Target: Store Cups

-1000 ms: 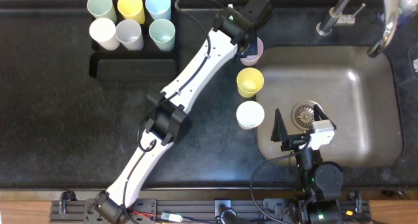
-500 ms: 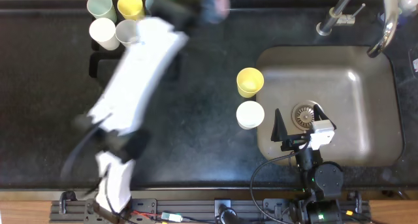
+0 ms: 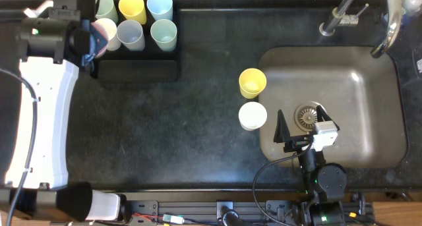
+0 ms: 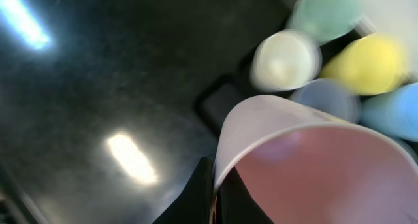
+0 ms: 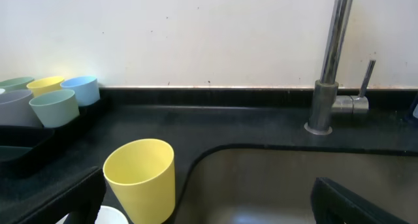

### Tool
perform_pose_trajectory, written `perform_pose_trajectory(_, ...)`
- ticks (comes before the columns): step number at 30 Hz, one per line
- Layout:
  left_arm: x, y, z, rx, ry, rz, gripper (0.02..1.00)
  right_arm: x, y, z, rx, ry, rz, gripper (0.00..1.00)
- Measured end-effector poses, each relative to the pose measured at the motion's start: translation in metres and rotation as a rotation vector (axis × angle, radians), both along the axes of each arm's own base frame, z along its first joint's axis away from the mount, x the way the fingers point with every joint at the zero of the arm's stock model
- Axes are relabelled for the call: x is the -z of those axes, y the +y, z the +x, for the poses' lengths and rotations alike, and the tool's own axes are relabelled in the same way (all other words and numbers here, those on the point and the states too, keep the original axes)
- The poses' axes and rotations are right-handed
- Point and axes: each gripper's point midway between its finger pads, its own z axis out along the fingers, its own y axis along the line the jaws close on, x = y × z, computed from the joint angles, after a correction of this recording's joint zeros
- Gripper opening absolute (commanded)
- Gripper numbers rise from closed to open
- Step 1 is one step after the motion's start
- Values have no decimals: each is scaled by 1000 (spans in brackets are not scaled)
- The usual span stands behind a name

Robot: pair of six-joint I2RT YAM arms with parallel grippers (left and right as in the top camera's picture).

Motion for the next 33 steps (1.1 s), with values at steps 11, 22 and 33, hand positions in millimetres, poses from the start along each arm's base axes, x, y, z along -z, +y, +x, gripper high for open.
perform_pose_trajectory(11,60,35,21,144,52,-36,34,0,0,0,0,0,0,998)
perform_pose_trajectory(22,115,30,37,249,177,-68,34,0,0,0,0,0,0,996)
perform_pose_trajectory(33,138,32,48,257,205,-71,34,0,0,0,0,0,0,998)
